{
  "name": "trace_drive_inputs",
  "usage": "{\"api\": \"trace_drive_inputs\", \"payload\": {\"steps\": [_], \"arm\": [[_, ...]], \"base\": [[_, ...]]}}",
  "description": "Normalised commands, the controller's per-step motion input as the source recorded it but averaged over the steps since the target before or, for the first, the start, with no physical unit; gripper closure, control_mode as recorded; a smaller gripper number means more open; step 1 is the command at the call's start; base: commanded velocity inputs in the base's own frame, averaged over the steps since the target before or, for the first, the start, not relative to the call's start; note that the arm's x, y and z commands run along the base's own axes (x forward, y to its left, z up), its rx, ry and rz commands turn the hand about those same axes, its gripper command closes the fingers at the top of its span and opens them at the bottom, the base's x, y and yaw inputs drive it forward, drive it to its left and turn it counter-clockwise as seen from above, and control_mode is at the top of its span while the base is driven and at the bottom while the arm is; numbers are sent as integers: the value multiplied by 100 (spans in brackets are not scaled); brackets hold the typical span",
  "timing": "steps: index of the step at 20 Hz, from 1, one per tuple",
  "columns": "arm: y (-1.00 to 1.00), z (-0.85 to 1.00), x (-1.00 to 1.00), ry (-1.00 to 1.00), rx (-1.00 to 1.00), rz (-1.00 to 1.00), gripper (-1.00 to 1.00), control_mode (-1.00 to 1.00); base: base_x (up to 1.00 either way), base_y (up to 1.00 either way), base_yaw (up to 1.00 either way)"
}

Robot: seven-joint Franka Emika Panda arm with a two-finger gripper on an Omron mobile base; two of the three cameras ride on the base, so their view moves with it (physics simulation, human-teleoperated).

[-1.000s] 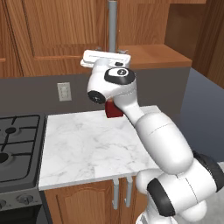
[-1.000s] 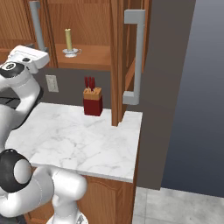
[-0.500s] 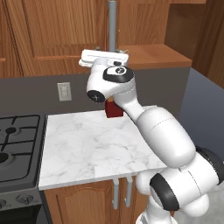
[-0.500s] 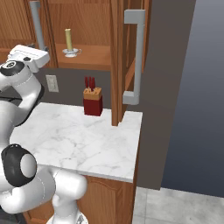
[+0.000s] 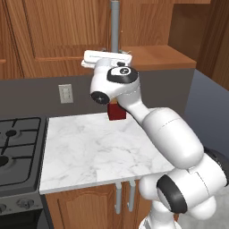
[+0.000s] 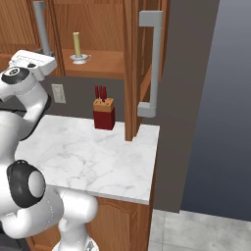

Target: Get the candle and the beer from the cabinet and move them to the dining counter.

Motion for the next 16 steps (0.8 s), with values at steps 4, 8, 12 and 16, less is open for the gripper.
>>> {"api": "trace_drive_inputs", "payload": {"steps": [4,8,12,16], "arm": [[1,-2,0,2,0,0,100,-100],[0,-4,0,0,0,0,100,-100],[7,0,-21,0,-1,0,100,-100],[33,5,-56,0,-4,1,100,-100]], "base": [[0,0,0],[0,0,0],[0,0,0],[0,0,0]]}}
